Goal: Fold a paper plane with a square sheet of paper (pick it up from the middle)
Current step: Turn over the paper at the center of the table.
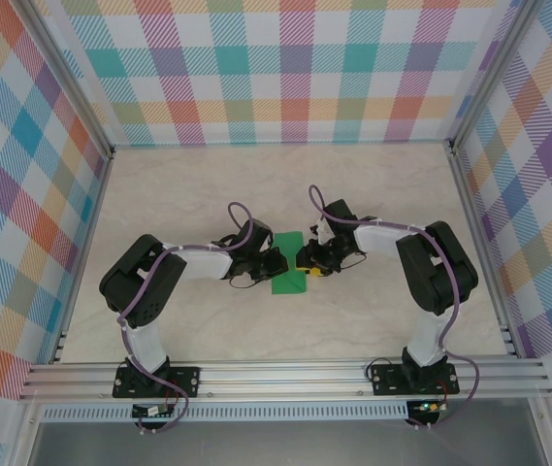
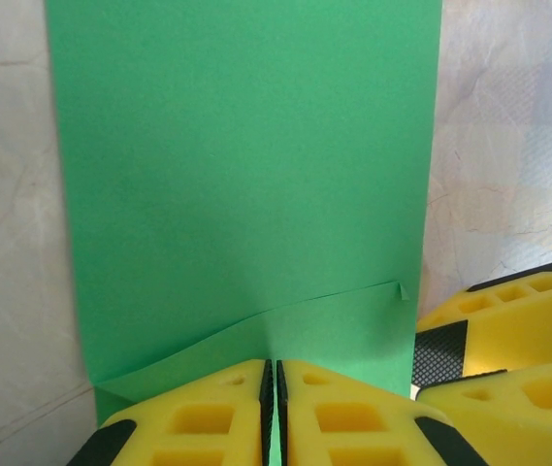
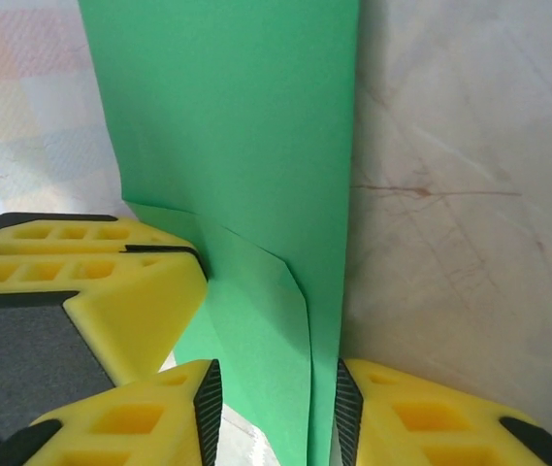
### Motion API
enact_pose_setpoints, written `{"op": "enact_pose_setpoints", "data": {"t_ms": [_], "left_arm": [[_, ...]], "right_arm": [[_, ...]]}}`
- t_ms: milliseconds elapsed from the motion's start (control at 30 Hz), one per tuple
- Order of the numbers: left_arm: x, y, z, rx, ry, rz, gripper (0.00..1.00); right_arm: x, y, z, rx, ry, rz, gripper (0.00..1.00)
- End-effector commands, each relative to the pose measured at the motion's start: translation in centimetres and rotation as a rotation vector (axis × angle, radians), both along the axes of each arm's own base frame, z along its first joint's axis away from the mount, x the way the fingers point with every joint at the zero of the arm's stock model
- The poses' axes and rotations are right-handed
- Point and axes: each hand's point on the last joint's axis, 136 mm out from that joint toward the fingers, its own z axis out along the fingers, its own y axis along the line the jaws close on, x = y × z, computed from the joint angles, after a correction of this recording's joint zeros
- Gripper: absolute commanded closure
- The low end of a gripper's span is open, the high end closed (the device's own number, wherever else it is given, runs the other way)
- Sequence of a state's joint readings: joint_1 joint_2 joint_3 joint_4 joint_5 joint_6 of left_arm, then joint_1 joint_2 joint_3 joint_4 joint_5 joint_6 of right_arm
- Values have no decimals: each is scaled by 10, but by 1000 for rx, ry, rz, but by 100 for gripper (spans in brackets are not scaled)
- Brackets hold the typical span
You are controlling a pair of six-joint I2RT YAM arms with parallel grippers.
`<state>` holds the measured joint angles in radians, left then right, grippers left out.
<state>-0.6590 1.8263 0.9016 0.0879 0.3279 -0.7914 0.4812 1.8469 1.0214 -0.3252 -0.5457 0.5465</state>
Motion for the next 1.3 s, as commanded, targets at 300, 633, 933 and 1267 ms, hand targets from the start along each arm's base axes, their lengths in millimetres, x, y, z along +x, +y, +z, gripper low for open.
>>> {"op": "enact_pose_setpoints", "data": {"t_ms": [300, 633, 933, 1267], "left_arm": [[6, 0, 11, -8, -24, 24, 83], [6, 22, 69, -44, -138, 127, 65], [-29, 97, 117, 95, -254, 236, 50], [-82, 156, 119, 174, -225, 295, 34]], "right_arm": [[-8, 9, -2, 84, 33, 26, 71], [-6, 5, 17, 70, -22, 32, 89], [-24, -58, 68, -236, -181, 5, 91], [-57, -165, 149, -923, -394, -13, 90]]}}
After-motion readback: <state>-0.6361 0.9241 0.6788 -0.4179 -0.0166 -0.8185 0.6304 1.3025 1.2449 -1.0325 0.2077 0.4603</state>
